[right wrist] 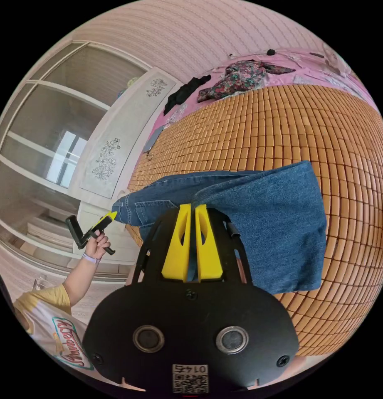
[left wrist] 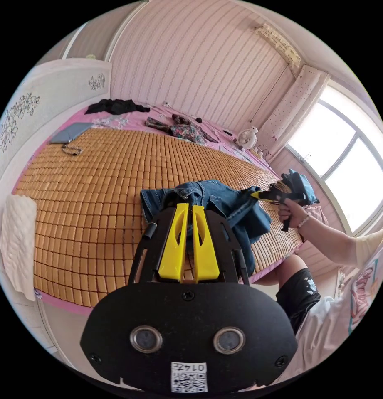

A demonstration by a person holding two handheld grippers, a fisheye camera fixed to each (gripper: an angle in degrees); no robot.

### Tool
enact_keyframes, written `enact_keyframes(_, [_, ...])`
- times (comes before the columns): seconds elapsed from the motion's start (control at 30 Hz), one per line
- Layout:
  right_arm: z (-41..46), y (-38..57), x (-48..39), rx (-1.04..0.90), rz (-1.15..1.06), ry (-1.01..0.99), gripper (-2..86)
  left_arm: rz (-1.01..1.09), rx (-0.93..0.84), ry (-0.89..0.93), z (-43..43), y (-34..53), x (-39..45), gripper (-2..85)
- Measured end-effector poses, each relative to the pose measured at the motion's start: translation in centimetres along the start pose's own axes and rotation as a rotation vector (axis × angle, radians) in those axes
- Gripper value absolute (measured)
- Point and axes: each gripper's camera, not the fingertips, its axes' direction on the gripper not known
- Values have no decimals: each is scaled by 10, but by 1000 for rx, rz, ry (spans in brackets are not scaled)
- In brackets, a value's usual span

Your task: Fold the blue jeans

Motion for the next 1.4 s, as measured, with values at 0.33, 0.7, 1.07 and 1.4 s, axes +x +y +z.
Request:
enact_keyframes(0.33, [-239, 40, -75, 196, -326, 351, 10, 44, 287, -187, -107, -67, -37, -4])
enact_keyframes(0.7, [13, 141, -30, -513, -289, 381, 13, -589, 77, -278, -127, 141, -180, 33])
enact_keyframes(1.07, [52, 115, -80, -567, -353, 483, 41, -923, 207, 55, -129, 195, -194, 120])
enact_keyframes(1.4, [205, 40, -232, -309, -756, 166, 95, -734, 142, -121, -117, 145, -183, 129])
